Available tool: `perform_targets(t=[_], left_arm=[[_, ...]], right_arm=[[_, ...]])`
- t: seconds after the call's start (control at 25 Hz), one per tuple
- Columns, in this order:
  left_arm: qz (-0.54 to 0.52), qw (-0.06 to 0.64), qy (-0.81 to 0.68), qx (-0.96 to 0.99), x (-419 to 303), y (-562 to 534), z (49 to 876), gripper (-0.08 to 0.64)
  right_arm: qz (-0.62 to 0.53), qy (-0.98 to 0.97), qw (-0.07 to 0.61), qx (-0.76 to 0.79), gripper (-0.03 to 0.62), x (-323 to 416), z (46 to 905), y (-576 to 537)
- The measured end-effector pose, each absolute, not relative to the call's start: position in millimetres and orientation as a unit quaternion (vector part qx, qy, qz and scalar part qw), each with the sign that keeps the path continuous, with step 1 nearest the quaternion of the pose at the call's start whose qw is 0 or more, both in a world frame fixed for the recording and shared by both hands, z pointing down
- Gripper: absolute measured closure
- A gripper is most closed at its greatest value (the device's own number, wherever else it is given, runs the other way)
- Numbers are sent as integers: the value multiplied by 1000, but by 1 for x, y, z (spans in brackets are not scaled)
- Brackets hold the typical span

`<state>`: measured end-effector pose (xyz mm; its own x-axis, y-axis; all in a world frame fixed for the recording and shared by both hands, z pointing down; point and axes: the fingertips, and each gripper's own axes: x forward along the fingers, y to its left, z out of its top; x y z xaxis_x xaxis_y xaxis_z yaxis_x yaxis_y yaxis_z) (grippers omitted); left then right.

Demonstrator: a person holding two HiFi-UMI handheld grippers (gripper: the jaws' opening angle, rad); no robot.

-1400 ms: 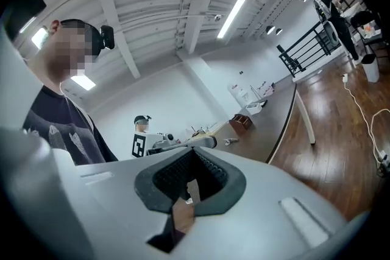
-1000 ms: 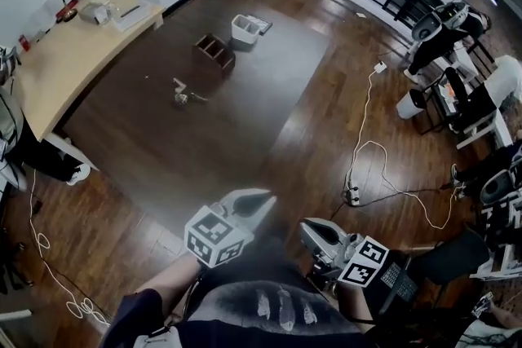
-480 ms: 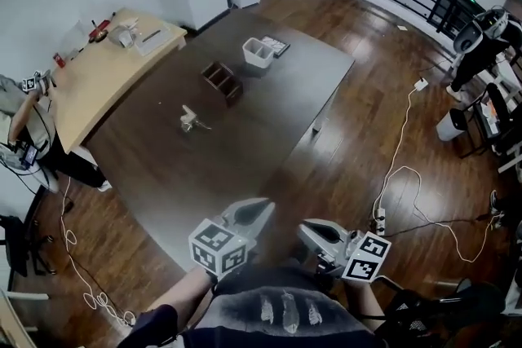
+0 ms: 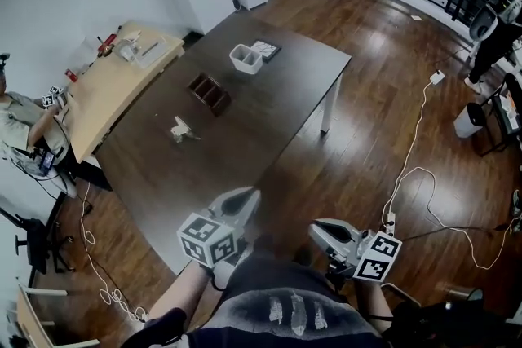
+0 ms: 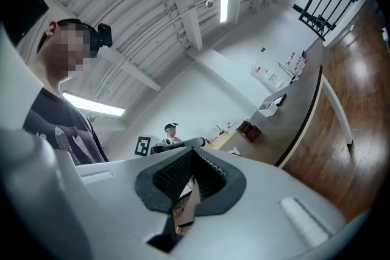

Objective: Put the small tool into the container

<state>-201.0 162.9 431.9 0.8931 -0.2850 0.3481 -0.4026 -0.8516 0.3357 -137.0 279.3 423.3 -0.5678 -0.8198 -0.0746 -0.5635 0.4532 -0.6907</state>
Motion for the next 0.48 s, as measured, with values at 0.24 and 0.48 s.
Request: perform_targets(t=[0.24, 0.48], left_arm=[[135, 202, -204, 949, -180, 133, 427, 558], [117, 218, -221, 943, -176, 93, 437, 558]], right_arm=[[-304, 837, 190, -413, 592, -112, 420, 268], [-298, 845, 148, -419, 592, -98, 418, 237]])
